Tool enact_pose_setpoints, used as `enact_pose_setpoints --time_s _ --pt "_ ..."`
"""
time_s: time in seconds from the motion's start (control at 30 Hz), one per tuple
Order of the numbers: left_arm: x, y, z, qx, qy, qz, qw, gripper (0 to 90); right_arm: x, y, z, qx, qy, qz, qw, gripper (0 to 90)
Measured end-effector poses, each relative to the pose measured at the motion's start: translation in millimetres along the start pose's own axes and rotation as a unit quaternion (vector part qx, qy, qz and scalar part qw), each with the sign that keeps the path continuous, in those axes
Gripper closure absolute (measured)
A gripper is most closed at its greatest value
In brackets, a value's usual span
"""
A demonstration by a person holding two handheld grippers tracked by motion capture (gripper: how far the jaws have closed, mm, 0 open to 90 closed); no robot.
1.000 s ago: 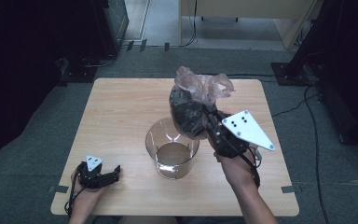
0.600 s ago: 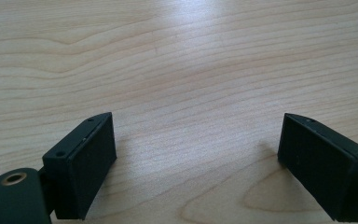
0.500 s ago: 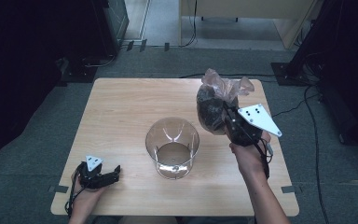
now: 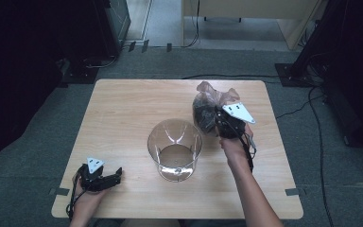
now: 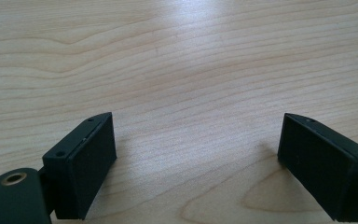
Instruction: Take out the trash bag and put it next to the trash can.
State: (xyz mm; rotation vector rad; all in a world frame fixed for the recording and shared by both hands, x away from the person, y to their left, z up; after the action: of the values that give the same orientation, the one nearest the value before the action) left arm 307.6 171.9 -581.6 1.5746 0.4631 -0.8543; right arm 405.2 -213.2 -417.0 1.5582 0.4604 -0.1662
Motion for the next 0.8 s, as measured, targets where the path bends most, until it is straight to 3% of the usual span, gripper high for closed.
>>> enact_pose_setpoints --time_s 0.07,0.2,0.33,0.5,0.6,0.8 --pt "0.1 0.1 0.1 -0.001 0.000 0.001 1.0000 11.1 7.5 -2.8 -4.2 0.010 0.012 -0.001 0.9999 89.9" --pt "0.0 0.1 0.1 -0.001 0.000 0.001 1.0000 11.1 12.8 -5.4 -13.1 -0.001 0.035 0.014 0.9993 89.7" --pt "0.0 0.0 0.0 0.000 0.000 0.000 1.0000 11.1 19.0 -24.2 -7.0 0.025 0.052 -0.007 0.9983 89.6" --pt "0.5 0.6 -0.1 -0.001 0.000 0.001 1.0000 11.1 16.9 -42.2 -0.4 0.034 0.076 -0.022 0.9963 83.7" --pt "0.6 0.6 -0.1 -0.001 0.000 0.001 1.0000 11.1 12.0 -46.5 -1.4 0.024 0.101 -0.025 0.9943 75.4" --pt "1.1 1.3 -0.2 -0.003 0.001 0.002 1.0000 11.1 1.4 -59.0 -6.4 -0.026 0.128 -0.044 0.9905 53.3"
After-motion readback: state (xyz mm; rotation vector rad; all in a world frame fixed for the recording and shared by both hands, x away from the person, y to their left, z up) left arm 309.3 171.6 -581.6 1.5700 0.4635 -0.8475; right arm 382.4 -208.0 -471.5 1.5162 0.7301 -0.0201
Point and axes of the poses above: each handheld gripper's, and its own axes: x roughly forward along the jaws, y roughly out of its top, z roughly to its right, the point moved 9 cm from there along x, roughly forward along the jaws, and after that the axes turned 5 degrees about -z, right-handed, at the moved point
